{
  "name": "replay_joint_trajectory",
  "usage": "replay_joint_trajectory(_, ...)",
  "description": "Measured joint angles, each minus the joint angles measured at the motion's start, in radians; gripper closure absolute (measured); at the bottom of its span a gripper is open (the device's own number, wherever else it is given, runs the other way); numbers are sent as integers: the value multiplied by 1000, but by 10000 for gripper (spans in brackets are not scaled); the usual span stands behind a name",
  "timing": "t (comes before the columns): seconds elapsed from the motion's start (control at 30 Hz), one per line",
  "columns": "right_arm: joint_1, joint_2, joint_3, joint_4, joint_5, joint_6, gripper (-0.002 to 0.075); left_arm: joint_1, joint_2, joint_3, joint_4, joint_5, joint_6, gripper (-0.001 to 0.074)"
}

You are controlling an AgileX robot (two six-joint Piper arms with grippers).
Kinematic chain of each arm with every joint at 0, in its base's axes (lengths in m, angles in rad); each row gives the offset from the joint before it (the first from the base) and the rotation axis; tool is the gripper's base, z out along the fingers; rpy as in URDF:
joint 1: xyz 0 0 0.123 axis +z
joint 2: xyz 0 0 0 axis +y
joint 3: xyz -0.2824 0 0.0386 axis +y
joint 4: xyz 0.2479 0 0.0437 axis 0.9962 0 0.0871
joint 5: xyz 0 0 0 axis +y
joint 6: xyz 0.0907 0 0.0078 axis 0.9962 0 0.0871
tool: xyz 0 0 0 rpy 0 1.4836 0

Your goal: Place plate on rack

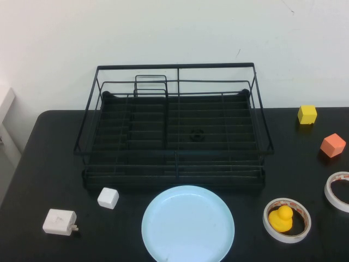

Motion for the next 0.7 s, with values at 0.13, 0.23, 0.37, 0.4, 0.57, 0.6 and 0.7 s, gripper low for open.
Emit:
replay_joint_trajectory(0.13, 0, 0, 0, 0, 0, 0, 728, 0, 0, 0, 0, 0, 0, 737)
replay_joint_trajectory(0.23, 0, 0, 0, 0, -11, 0, 728, 0, 0, 0, 0, -15, 0, 737)
replay_joint_trajectory(0.37, 0, 0, 12, 0, -121, 0, 728, 0, 0, 4, 5, -116, 8, 736)
replay_joint_trajectory(0.4, 0, 0, 12, 0, -162, 0, 728, 0, 0, 4, 5, -174, 13, 736)
replay_joint_trajectory(0.57, 0, 0, 12, 0, -484, 0, 728, 0, 0, 4, 8, -512, 22, 736)
replay_joint_trajectory(0.6, 0, 0, 12, 0, -564, 0, 728, 0, 0, 4, 8, -583, 22, 736)
replay_joint_trajectory(0.7, 0, 0, 12, -2, -792, -2, 728, 0, 0, 4, 8, -762, 22, 736)
